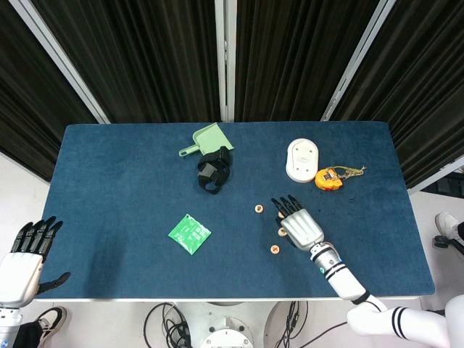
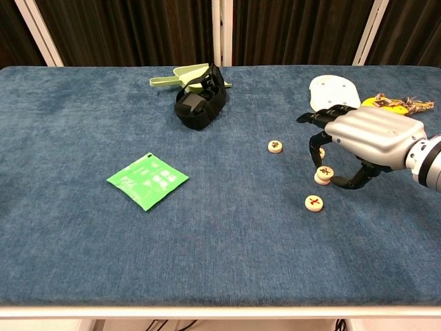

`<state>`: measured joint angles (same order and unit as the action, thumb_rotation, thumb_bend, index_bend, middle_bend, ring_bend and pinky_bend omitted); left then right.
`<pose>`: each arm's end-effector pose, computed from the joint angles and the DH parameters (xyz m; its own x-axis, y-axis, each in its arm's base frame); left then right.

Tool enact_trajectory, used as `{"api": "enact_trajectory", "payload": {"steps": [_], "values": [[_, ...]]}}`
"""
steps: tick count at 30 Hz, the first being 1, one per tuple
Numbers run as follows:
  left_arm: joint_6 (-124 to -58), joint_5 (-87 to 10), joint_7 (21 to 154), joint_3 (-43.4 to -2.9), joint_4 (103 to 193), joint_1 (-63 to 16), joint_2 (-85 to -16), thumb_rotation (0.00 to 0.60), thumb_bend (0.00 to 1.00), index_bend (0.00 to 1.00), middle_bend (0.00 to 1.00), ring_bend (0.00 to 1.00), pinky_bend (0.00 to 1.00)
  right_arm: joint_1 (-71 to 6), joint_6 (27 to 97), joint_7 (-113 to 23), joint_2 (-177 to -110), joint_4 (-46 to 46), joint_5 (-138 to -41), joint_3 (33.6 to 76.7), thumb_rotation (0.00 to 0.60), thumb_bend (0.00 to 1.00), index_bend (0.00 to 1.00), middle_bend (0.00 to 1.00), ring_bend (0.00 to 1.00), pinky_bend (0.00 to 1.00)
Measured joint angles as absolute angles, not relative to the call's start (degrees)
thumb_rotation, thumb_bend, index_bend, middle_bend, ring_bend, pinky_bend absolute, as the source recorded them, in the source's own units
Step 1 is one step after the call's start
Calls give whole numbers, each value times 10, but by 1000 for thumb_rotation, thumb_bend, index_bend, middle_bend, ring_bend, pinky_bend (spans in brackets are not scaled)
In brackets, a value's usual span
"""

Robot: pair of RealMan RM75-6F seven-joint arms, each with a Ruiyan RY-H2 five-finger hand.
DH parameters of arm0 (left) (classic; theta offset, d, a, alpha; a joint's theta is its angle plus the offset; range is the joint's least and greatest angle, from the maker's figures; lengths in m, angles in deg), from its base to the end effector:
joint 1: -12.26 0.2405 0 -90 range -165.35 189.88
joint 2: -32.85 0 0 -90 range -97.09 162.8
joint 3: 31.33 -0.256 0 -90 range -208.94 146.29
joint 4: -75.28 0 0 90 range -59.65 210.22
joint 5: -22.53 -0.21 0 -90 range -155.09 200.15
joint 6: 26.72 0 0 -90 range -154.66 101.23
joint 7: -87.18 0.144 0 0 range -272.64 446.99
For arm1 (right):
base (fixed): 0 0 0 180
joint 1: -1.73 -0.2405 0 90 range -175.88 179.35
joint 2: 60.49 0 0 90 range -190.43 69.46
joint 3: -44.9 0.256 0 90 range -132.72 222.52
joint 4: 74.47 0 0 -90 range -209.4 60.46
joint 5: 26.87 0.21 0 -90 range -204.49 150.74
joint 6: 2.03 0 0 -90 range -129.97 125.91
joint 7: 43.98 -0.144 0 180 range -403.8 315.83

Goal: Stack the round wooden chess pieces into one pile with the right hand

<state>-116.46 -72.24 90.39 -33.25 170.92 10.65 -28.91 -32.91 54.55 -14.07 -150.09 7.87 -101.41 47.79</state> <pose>-0.2937 0.1447 0.1584 0.4361 0.0211 0.8997 0.8957 -0.1070 -0.4316 -0.1962 -0.2935 -0.0335 0.6889 -0.2029 0.6958 -0.6884 -0.4837 0.5405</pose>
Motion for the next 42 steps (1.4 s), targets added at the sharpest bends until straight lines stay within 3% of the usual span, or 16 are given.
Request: {"api": "enact_trajectory", "payload": {"steps": [11, 24, 42], "values": [[-1166, -725, 905, -333, 1710, 107, -289, 600, 60, 0, 0, 0, 0, -330, 544, -140, -1492, 89, -1011, 477, 600, 269, 309, 0, 0, 0], [-1178, -733, 904, -334, 1712, 111, -287, 600, 60, 0, 0, 0, 0, -332, 559, -145, -1470, 131, -1033, 480, 600, 267, 303, 0, 0, 0], [-1188, -749, 902, -339, 1716, 115, -283, 600, 60, 0, 0, 0, 0, -331, 530, -140, -1467, 151, -1062, 435, 600, 252, 349, 0, 0, 0]]}}
